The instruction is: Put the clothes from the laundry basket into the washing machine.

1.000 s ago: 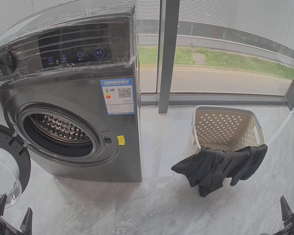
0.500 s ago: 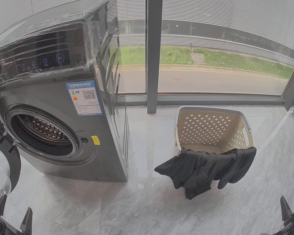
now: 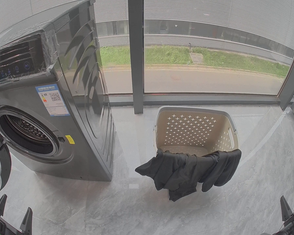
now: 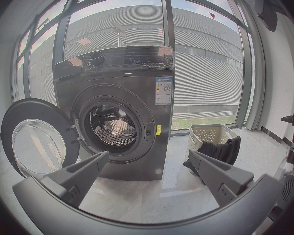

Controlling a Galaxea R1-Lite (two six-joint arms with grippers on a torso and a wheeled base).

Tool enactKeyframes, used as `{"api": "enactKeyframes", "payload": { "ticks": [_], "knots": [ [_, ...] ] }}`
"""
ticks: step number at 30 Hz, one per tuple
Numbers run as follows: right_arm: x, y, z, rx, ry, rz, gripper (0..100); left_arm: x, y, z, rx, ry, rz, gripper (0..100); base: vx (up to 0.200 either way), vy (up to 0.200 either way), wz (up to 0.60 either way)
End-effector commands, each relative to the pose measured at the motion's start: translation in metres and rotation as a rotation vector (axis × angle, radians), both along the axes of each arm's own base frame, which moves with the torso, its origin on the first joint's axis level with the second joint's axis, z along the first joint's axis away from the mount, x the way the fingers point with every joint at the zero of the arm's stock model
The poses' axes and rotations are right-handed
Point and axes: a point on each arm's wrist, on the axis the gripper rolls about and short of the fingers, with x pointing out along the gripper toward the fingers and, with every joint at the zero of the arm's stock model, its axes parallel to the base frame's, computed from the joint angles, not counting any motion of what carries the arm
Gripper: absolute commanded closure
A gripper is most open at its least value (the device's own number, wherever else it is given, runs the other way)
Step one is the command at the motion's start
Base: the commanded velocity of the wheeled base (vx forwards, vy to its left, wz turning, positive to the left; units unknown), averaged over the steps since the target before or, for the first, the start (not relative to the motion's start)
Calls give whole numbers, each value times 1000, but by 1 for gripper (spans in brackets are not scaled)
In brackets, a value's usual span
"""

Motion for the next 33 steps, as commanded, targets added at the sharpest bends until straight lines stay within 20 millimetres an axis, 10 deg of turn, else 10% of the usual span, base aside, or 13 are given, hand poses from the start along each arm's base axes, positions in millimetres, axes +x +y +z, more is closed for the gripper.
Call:
{"api": "enactKeyframes", "payload": {
  "ticks": [1, 13, 33],
  "knots": [
    [0, 0, -5, 0, 1, 1, 0, 0, 0, -5, 0, -2, 0, 0, 0, 0, 0],
    [0, 0, -5, 0, 1, 1, 0, 0, 0, -5, 0, -2, 1, 0, 0, 0, 0],
    [0, 0, -5, 0, 1, 1, 0, 0, 0, -5, 0, -2, 1, 0, 0, -180, 0]
  ]
}}
